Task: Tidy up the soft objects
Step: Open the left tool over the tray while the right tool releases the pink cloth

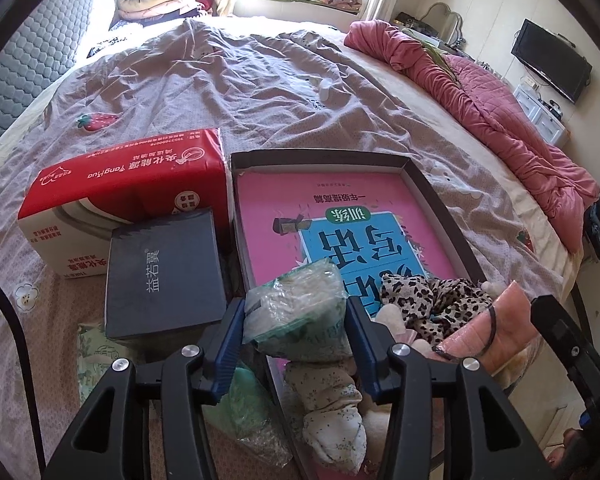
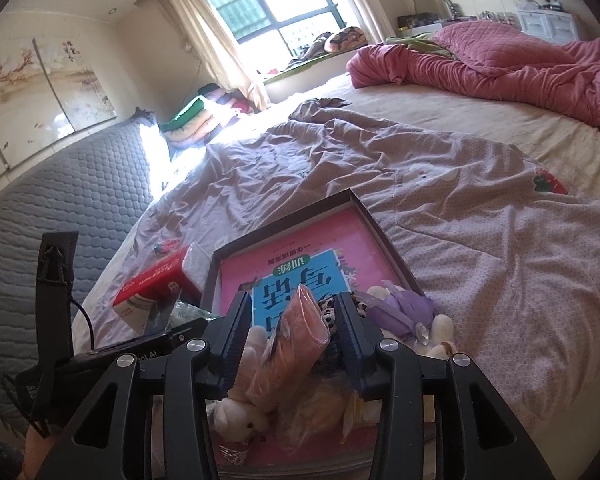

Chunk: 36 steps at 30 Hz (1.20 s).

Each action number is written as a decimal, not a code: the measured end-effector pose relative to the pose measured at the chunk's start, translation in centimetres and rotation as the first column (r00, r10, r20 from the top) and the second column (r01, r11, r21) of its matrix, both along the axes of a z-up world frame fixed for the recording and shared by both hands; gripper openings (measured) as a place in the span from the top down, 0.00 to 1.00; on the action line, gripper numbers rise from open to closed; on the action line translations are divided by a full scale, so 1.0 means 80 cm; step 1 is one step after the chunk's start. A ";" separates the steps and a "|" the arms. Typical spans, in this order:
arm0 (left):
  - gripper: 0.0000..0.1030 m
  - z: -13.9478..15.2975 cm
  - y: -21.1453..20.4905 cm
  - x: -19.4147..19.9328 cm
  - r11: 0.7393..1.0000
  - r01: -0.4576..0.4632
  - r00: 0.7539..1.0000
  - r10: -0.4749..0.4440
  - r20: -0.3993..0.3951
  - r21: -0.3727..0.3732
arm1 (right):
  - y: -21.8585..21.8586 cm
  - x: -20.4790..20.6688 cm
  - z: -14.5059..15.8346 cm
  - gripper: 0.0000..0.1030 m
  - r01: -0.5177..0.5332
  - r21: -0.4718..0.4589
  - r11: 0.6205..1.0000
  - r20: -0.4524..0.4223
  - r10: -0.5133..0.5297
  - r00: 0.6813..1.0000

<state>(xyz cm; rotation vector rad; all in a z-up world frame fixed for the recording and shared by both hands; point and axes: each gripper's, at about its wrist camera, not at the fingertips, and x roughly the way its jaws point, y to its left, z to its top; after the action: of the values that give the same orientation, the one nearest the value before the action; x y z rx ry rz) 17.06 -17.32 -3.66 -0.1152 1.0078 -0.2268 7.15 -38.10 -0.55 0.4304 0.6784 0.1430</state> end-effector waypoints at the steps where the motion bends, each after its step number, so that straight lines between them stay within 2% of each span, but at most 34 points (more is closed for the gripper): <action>1: 0.50 -0.001 -0.002 0.003 1.000 0.006 1.000 -0.006 -0.002 0.005 | 0.001 0.000 0.000 0.56 -0.005 -0.001 1.000 0.000 0.005 1.000; 7: 0.37 0.003 -0.020 0.014 0.996 0.062 0.998 -0.062 -0.011 0.071 | 0.009 -0.003 0.005 0.56 -0.025 -0.010 1.000 0.007 0.025 1.000; 20: 0.34 0.017 -0.013 -0.006 0.995 0.073 0.997 -0.073 0.005 0.062 | 0.005 -0.010 0.016 0.56 -0.015 0.011 1.000 0.020 0.015 1.000; 24: 0.33 0.026 -0.008 -0.012 0.996 0.068 0.997 -0.070 0.017 0.057 | 0.006 -0.012 0.019 0.51 -0.012 0.007 1.000 0.019 0.012 1.000; 36: 0.29 0.047 0.003 -0.038 0.997 0.051 0.997 -0.054 0.052 0.051 | 0.011 -0.016 0.030 0.47 -0.006 -0.017 1.000 0.024 0.007 1.000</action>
<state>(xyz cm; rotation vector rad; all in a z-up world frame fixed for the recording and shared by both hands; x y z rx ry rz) 14.01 -17.07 0.11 -0.0371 0.9631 -0.2511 5.83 -37.24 1.85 0.4092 0.6568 0.1484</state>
